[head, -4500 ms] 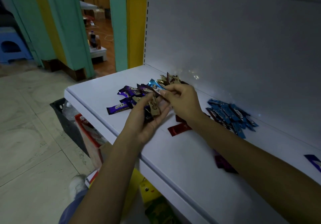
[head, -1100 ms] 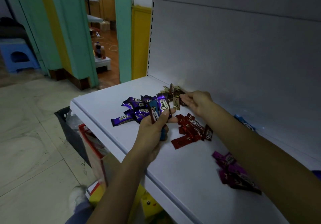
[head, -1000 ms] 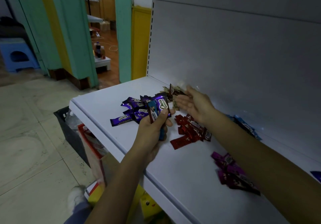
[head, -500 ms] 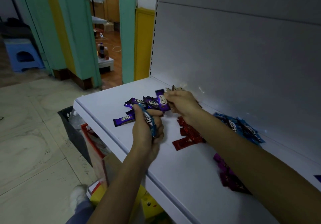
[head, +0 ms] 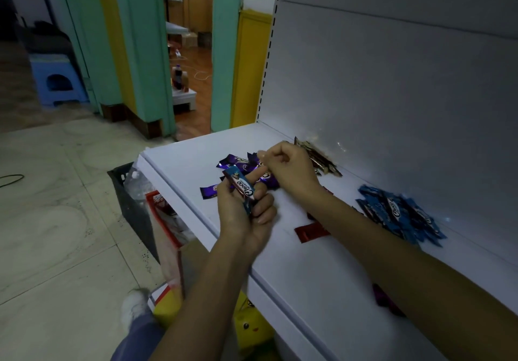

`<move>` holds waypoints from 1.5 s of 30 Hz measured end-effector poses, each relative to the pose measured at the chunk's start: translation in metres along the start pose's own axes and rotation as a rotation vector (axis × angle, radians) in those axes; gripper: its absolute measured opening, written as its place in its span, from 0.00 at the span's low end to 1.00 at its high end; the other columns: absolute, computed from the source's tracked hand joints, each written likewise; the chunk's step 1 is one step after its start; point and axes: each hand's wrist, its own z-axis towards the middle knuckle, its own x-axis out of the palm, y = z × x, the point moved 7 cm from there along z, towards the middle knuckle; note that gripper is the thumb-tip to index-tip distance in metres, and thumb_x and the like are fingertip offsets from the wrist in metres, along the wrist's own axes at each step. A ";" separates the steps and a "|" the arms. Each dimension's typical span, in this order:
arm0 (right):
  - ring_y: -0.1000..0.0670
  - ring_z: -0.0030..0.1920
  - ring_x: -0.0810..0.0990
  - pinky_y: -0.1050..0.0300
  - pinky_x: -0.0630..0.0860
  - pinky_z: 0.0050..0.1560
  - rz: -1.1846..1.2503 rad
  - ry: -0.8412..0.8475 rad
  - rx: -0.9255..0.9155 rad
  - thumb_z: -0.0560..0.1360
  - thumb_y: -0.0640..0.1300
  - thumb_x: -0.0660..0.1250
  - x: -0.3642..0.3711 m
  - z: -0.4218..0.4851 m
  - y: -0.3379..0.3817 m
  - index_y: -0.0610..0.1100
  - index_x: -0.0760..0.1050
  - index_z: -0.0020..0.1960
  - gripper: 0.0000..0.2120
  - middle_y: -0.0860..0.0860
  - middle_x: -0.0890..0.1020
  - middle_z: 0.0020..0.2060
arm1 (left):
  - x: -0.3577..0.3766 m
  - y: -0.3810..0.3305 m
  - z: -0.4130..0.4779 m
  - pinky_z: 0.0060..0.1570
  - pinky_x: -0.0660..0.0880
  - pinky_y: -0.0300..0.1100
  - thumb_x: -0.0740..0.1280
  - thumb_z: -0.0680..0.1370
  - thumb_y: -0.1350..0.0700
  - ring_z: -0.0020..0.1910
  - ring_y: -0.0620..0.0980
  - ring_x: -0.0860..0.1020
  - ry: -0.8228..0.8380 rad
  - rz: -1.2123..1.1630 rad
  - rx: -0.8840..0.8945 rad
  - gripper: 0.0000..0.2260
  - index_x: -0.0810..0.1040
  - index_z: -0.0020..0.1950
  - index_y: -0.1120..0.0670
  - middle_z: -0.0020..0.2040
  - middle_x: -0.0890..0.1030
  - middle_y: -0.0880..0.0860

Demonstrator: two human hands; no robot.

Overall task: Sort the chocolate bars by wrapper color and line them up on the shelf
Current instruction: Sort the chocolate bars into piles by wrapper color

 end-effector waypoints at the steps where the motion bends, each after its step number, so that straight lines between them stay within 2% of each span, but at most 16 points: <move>1: 0.49 0.39 0.82 0.56 0.76 0.42 0.100 0.036 -0.007 0.74 0.51 0.69 -0.002 -0.010 0.005 0.47 0.76 0.38 0.10 0.46 0.85 0.38 | 0.002 0.000 -0.001 0.18 0.51 0.33 0.50 0.81 0.44 0.19 0.42 0.58 0.013 0.020 -0.012 0.24 0.78 0.46 0.57 0.27 0.66 0.49; 4: 0.59 0.39 0.81 0.68 0.76 0.44 0.138 0.208 -0.045 0.75 0.43 0.69 -0.008 -0.045 0.020 0.42 0.79 0.49 0.05 0.48 0.84 0.41 | 0.007 0.006 -0.005 0.17 0.52 0.33 0.50 0.82 0.44 0.19 0.42 0.60 0.010 0.180 -0.027 0.22 0.76 0.41 0.56 0.26 0.66 0.49; 6: 0.58 0.38 0.81 0.68 0.77 0.43 0.109 0.262 -0.036 0.75 0.40 0.69 -0.016 -0.062 0.022 0.40 0.78 0.56 0.11 0.50 0.83 0.42 | 0.011 0.011 -0.014 0.19 0.58 0.33 0.51 0.82 0.43 0.22 0.43 0.65 -0.036 0.432 -0.032 0.21 0.77 0.43 0.55 0.26 0.69 0.50; 10: 0.52 0.32 0.79 0.61 0.77 0.37 0.361 0.118 0.091 0.74 0.37 0.69 -0.064 -0.087 0.013 0.42 0.78 0.44 0.01 0.50 0.81 0.33 | 0.038 0.032 -0.039 0.24 0.72 0.32 0.50 0.82 0.42 0.25 0.39 0.78 0.048 0.887 -0.064 0.18 0.76 0.47 0.47 0.29 0.80 0.45; 12: 0.51 0.35 0.81 0.58 0.78 0.40 0.498 0.040 0.165 0.75 0.39 0.68 -0.090 -0.102 0.003 0.42 0.77 0.43 0.03 0.49 0.82 0.34 | 0.051 0.047 -0.045 0.27 0.72 0.33 0.48 0.81 0.39 0.28 0.38 0.77 0.080 0.992 -0.099 0.19 0.76 0.48 0.44 0.35 0.81 0.44; 14: 0.53 0.36 0.81 0.60 0.78 0.40 0.579 -0.078 0.192 0.77 0.39 0.66 -0.120 -0.113 -0.010 0.41 0.77 0.42 0.05 0.50 0.82 0.34 | 0.061 0.068 -0.051 0.24 0.62 0.33 0.49 0.81 0.37 0.25 0.42 0.69 0.117 0.879 -0.204 0.23 0.78 0.51 0.50 0.40 0.81 0.50; 16: 0.56 0.33 0.79 0.63 0.76 0.36 0.596 -0.258 0.233 0.77 0.39 0.66 -0.154 -0.122 -0.028 0.41 0.77 0.43 0.05 0.51 0.81 0.32 | 0.063 0.091 -0.057 0.22 0.57 0.33 0.51 0.81 0.38 0.21 0.41 0.62 0.134 0.581 -0.343 0.26 0.78 0.55 0.56 0.42 0.83 0.53; 20: 0.58 0.28 0.74 0.69 0.72 0.29 0.266 -0.509 0.299 0.75 0.37 0.68 -0.218 -0.132 -0.073 0.39 0.79 0.48 0.03 0.51 0.79 0.33 | 0.067 0.117 -0.070 0.22 0.65 0.31 0.54 0.79 0.38 0.22 0.42 0.67 0.179 0.143 -0.439 0.29 0.74 0.65 0.59 0.48 0.83 0.57; 25: 0.52 0.38 0.78 0.56 0.77 0.42 -0.196 -0.468 0.373 0.71 0.43 0.74 -0.237 -0.133 -0.133 0.43 0.80 0.46 0.06 0.50 0.81 0.37 | 0.077 0.132 -0.084 0.31 0.75 0.35 0.52 0.77 0.33 0.31 0.46 0.76 0.194 0.070 -0.436 0.33 0.75 0.66 0.58 0.58 0.81 0.60; 28: 0.51 0.37 0.77 0.60 0.70 0.35 -0.325 -0.455 0.367 0.69 0.47 0.75 -0.239 -0.132 -0.144 0.47 0.76 0.43 0.09 0.51 0.78 0.35 | 0.083 0.136 -0.085 0.39 0.79 0.40 0.52 0.76 0.32 0.41 0.52 0.81 0.206 0.081 -0.417 0.34 0.75 0.66 0.58 0.60 0.80 0.60; 31: 0.52 0.35 0.75 0.59 0.70 0.34 -0.310 -0.491 0.298 0.71 0.48 0.73 -0.235 -0.131 -0.132 0.46 0.73 0.42 0.09 0.51 0.77 0.34 | 0.090 0.139 -0.080 0.48 0.79 0.45 0.53 0.76 0.31 0.49 0.55 0.82 0.172 0.088 -0.376 0.35 0.75 0.66 0.58 0.60 0.80 0.61; 34: 0.54 0.34 0.77 0.56 0.75 0.36 -0.104 -0.575 0.033 0.75 0.51 0.68 -0.225 -0.136 -0.083 0.43 0.75 0.40 0.12 0.51 0.78 0.32 | 0.092 0.138 -0.069 0.56 0.76 0.49 0.53 0.75 0.30 0.57 0.57 0.80 0.081 0.056 -0.290 0.35 0.76 0.65 0.57 0.58 0.81 0.61; 36: 0.56 0.35 0.77 0.61 0.75 0.37 -0.131 -0.540 -0.264 0.76 0.50 0.66 -0.208 -0.145 -0.032 0.42 0.77 0.41 0.11 0.53 0.79 0.34 | 0.091 0.133 -0.060 0.62 0.73 0.51 0.53 0.75 0.29 0.60 0.58 0.78 0.043 0.034 -0.233 0.36 0.76 0.65 0.57 0.58 0.81 0.61; 39: 0.54 0.44 0.78 0.63 0.73 0.49 -0.286 -0.319 -0.585 0.75 0.45 0.66 -0.161 -0.158 0.015 0.41 0.82 0.50 0.10 0.51 0.83 0.43 | 0.093 0.124 -0.049 0.66 0.70 0.55 0.54 0.74 0.28 0.62 0.61 0.77 0.028 0.019 -0.194 0.36 0.76 0.65 0.57 0.59 0.80 0.62; 41: 0.52 0.51 0.80 0.60 0.73 0.56 -0.325 -0.171 -0.655 0.75 0.44 0.66 -0.140 -0.160 0.020 0.41 0.81 0.56 0.13 0.48 0.84 0.51 | 0.094 0.117 -0.044 0.63 0.72 0.55 0.54 0.75 0.29 0.62 0.59 0.77 0.030 0.057 -0.155 0.35 0.75 0.66 0.56 0.60 0.80 0.61; 45: 0.51 0.55 0.79 0.55 0.75 0.57 -0.223 -0.054 -0.509 0.75 0.48 0.65 -0.141 -0.152 0.005 0.42 0.79 0.61 0.17 0.48 0.82 0.54 | 0.092 0.119 -0.040 0.66 0.70 0.54 0.53 0.77 0.32 0.62 0.56 0.77 0.008 0.261 -0.130 0.32 0.77 0.64 0.56 0.62 0.79 0.58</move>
